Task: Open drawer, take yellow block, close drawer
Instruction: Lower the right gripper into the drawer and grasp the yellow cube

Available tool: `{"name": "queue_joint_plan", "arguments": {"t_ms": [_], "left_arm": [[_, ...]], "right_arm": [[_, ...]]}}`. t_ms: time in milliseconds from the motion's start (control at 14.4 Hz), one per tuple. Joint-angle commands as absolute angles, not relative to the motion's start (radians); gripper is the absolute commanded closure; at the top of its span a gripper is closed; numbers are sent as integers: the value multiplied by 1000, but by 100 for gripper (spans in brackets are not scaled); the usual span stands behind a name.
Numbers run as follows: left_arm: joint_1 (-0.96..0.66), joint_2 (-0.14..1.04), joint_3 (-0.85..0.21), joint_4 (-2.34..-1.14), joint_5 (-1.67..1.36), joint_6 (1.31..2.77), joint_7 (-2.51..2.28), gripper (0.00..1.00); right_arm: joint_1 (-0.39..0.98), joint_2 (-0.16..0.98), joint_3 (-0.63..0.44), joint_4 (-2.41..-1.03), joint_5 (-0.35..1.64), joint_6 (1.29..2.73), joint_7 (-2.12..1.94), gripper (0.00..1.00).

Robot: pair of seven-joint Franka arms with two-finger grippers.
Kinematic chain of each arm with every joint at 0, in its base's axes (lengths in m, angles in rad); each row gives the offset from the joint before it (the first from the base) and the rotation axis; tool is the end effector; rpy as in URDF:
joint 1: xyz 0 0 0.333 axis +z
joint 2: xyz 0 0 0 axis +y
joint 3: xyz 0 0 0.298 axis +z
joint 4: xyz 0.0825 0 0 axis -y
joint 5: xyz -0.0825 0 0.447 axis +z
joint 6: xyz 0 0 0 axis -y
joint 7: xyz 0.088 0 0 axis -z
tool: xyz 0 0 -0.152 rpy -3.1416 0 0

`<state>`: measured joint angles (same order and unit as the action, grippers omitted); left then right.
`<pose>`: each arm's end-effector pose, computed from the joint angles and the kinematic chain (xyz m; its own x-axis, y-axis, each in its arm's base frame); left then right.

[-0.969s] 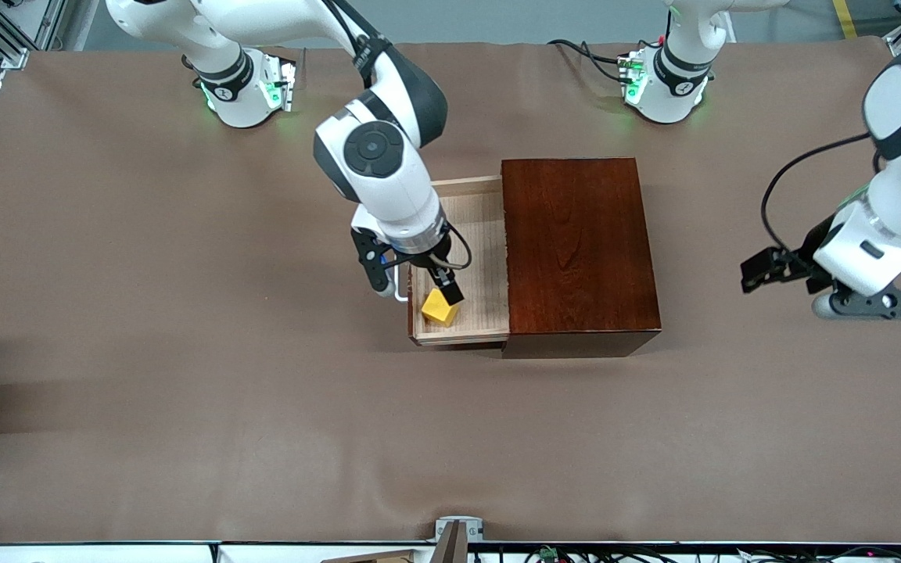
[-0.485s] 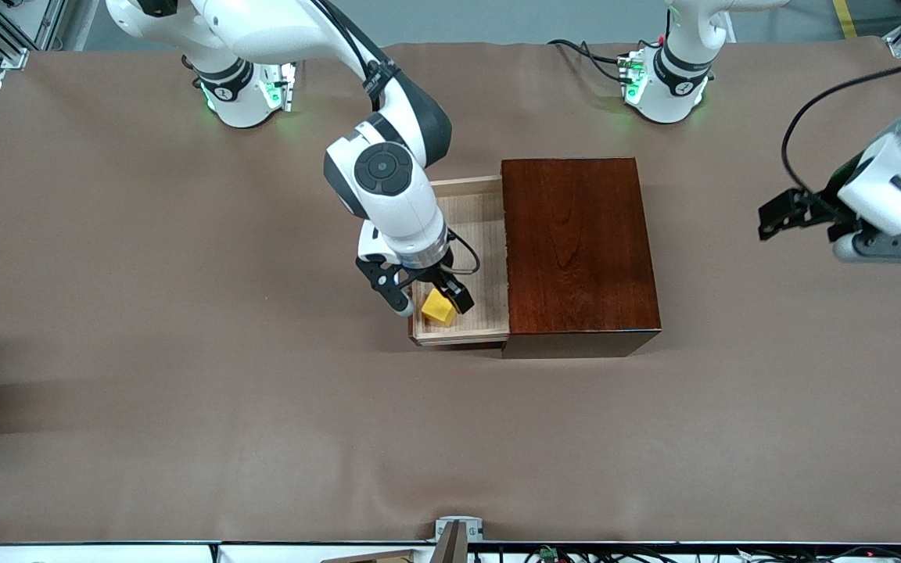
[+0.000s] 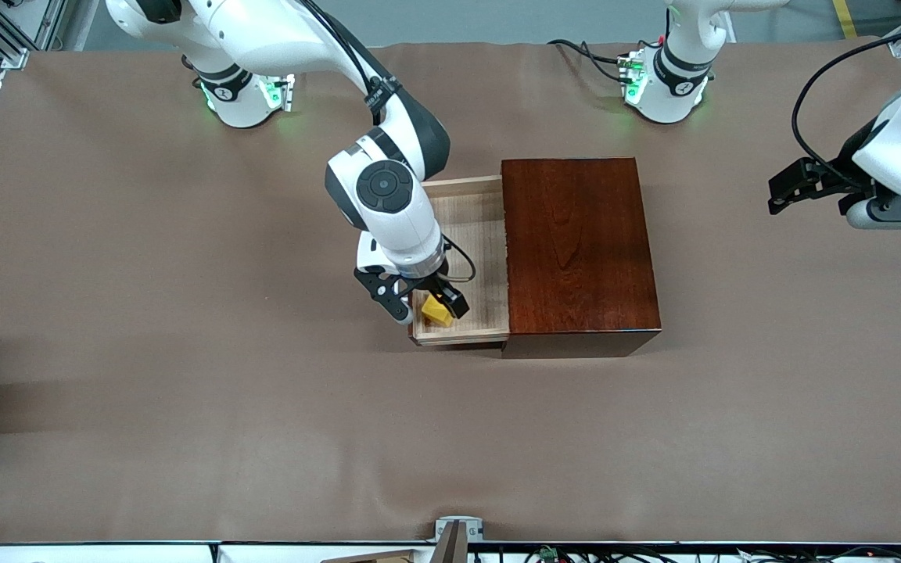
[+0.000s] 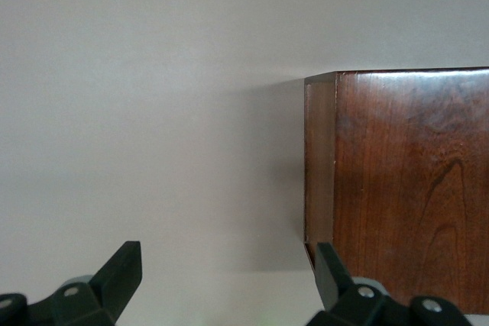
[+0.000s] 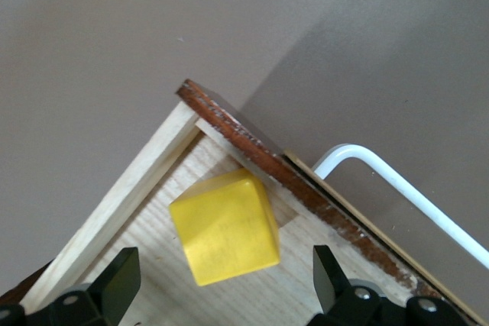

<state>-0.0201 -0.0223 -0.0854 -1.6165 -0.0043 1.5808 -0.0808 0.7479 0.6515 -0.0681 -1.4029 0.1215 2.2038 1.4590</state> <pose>0.6071 -0.0653 0.5516 0.9996 -0.0246 -0.0136 -0.0246 -0.9997 0.0013 0.6045 0.5093 0.2490 0.6793 -0.7322 -0.0493 -0.7293 -0.6663 -0.1554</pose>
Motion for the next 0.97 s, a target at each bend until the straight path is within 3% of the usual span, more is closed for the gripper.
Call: {"name": "queue_joint_plan", "arguments": {"t_ms": [0, 554, 762, 900], "left_arm": [[-9, -60, -84, -1649, -9, 1603, -72, 0], [9, -25, -90, -1618, -9, 1594, -67, 0], [15, -12, -87, -1605, -8, 1594, -55, 0], [12, -12, -87, -1598, -8, 1592, -58, 0]], "right_arm": [[741, 658, -61, -1407, 117, 2207, 1447, 0], [753, 703, -64, -1407, 106, 2303, 1459, 0], [749, 700, -64, -1402, 107, 2298, 1450, 52], [747, 693, -63, -1401, 109, 2289, 1453, 76]]}}
